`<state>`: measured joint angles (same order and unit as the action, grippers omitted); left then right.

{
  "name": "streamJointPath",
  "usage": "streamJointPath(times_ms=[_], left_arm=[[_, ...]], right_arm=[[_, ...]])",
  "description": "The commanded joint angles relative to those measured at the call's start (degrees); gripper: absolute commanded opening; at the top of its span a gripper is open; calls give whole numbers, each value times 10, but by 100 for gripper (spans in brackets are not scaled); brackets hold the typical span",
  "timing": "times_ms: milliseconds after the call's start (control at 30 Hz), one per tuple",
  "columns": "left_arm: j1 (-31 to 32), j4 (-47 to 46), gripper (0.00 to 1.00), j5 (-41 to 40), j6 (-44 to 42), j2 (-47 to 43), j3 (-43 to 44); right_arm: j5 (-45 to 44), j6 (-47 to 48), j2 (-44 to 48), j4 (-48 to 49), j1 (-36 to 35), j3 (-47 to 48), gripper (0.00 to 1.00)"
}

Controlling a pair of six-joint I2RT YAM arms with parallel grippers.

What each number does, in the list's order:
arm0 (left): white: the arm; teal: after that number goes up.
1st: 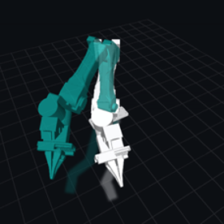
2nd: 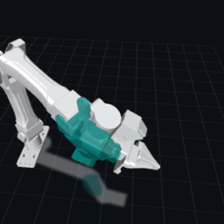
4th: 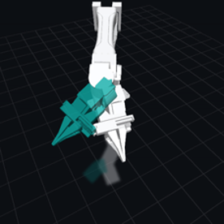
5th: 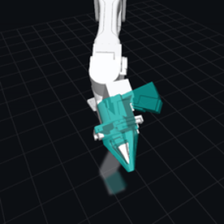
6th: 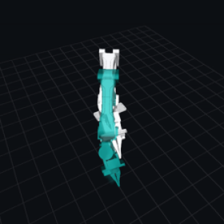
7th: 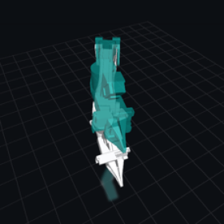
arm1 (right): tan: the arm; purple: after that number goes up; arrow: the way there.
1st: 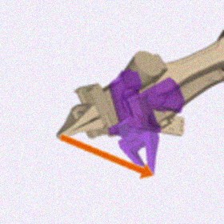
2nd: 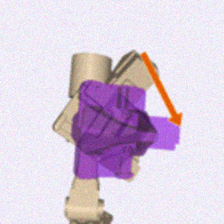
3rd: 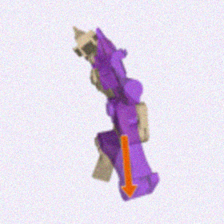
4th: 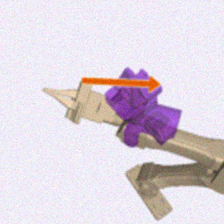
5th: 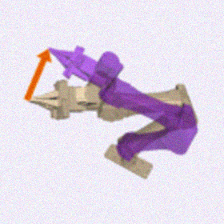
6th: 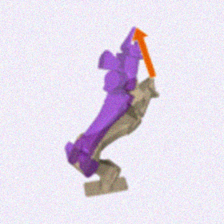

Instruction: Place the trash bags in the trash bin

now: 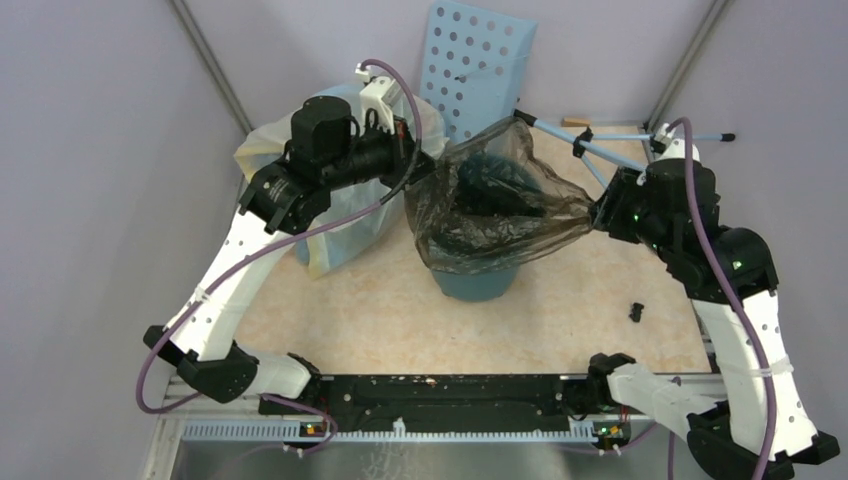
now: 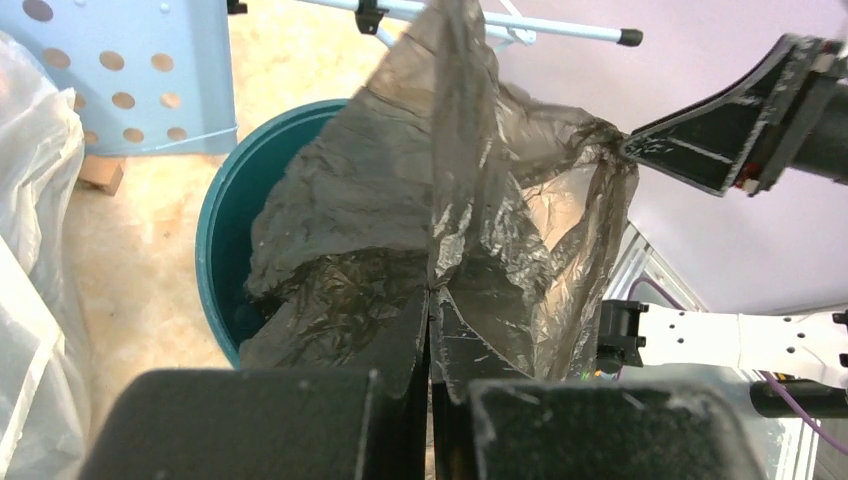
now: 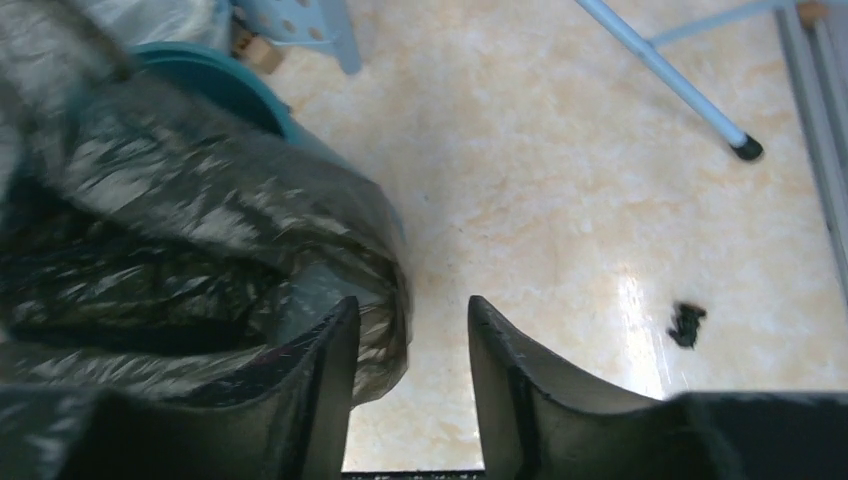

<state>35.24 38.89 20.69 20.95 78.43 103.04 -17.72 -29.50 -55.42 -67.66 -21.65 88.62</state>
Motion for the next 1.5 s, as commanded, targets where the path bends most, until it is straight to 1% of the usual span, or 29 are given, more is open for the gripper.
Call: streamJointPath(times_ms=[0,100,167,233,300,333,433,533,633,700,767,967,1033,1167,1300,1467], left_arm=[[-5,-19,0,-6,8,-19,-17],[-6,-19,0,0,11,-33,-33],[-7,-18,0,-2,13,-39,-38],[-6,-16,0,-7,15,-45,-42],[-7,-19,0,-11,18,-51,-45],[-8,-21,0,-12,20,-54,-47],[-8,-23,0,-14,25,-62,-48],[-8,-20,0,-25,30,-69,-46],[-10,-12,0,-36,31,-75,-45],[-11,-5,0,-42,30,-78,-44],[-12,-1,0,-49,29,-81,-44],[-13,-9,0,-50,35,-87,-47],[-13,-12,0,-50,37,-89,-48],[-14,-13,0,-52,38,-91,-49],[-13,-13,0,-50,39,-90,-48],[-15,-13,0,-52,40,-90,-49]], right_arm=[[112,81,6,69,-1,42,48],[193,121,-10,104,-1,68,46],[229,142,-32,112,-1,102,46],[289,166,-50,133,-1,124,47],[365,175,-63,165,-2,116,48],[394,171,-68,189,-4,104,47],[452,142,-76,265,-24,51,44],[452,118,-76,339,-64,-4,45],[416,119,-80,391,-113,-46,47],[381,136,-86,415,-150,-68,47],[356,144,-98,432,-171,-85,47],[330,136,-134,518,-175,-123,49],[329,154,-147,542,-179,-128,52],[333,216,-155,607,-183,-160,54],[337,250,-176,627,-183,-164,54],[367,249,-205,645,-184,-154,54]])
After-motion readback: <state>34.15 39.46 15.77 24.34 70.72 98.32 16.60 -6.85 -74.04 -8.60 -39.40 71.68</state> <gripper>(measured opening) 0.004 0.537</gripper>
